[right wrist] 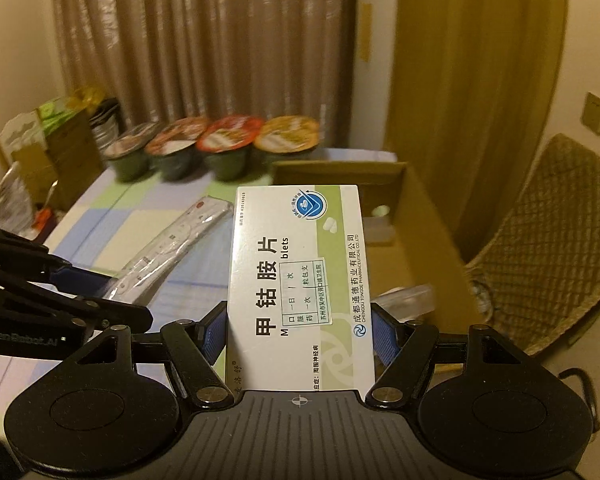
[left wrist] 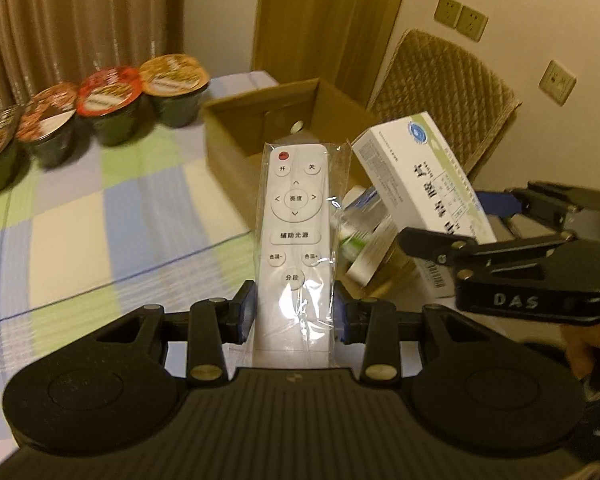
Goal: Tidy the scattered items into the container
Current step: 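Carry the bagged remote and white medicine box over the cardboard box with both grippers, then open both grippers to drop the remote and medicine box into the box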
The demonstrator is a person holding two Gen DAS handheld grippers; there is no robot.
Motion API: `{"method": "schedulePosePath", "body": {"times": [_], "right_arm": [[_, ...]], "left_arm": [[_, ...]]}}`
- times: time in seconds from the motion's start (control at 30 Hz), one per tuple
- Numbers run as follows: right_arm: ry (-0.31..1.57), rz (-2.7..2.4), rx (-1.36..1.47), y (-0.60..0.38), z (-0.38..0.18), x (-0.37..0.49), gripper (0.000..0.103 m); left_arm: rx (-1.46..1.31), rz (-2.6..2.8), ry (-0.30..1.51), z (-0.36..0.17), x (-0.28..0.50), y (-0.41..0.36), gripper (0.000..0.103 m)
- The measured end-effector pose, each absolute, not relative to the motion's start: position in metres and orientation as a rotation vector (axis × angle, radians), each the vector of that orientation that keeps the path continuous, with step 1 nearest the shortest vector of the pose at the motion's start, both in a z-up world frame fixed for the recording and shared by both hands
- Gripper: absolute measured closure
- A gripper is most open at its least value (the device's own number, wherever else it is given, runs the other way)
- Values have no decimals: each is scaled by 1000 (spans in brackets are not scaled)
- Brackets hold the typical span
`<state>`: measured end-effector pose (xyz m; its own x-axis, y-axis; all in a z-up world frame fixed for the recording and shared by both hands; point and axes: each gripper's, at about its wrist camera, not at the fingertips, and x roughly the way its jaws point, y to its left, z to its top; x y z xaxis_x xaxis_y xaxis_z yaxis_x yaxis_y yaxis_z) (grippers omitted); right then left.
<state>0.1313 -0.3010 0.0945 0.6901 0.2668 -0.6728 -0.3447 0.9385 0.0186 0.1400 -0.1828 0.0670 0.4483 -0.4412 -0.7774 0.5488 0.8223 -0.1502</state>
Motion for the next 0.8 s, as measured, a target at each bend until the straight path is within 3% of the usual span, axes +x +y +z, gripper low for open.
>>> {"method": "schedulePosePath", "body": {"times": [0.4,0.5,0.67,0.8], "right_arm": [[754,243,-89,-351,78,190,30],[763,235,-88,-356,73,199,30],[770,234,-85,-363,67,207,30],[785,240,-78,-363,60,208,30]], "left_arm": [[-51,-638,939,47,192,-248,69],[-88,-628,935,40,200,-253,55],[-49,-604,923,33,196,-245,55],[-35,-583,918,31,189,-233,49]]}}
